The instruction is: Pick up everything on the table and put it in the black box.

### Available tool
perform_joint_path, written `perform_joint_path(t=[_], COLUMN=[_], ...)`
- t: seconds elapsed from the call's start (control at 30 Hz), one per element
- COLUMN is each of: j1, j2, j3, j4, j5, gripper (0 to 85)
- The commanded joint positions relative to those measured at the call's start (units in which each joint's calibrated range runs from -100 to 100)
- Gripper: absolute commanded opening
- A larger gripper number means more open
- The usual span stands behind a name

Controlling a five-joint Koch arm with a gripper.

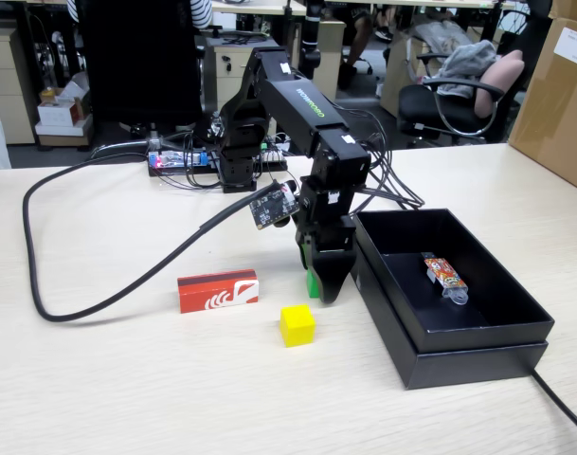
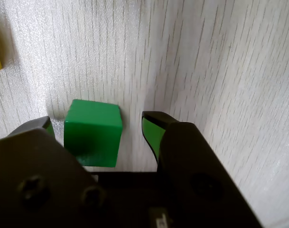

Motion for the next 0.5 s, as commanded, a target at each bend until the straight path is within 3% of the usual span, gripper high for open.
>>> perform_joint_path(t=[0.0,0.2,0.33,0.47], j1=[-0.10,-0.24,-0.78,-1.22], j2=[-0.98,-0.75,-0.75,-0.86], j3=[3.75,4.02,6.47,7.92], j4=[0.14,0.22,0.22,0.22], j5=[0.44,0.29,0.24,0.10], gripper=[30.5,28.6,1.9,1.1])
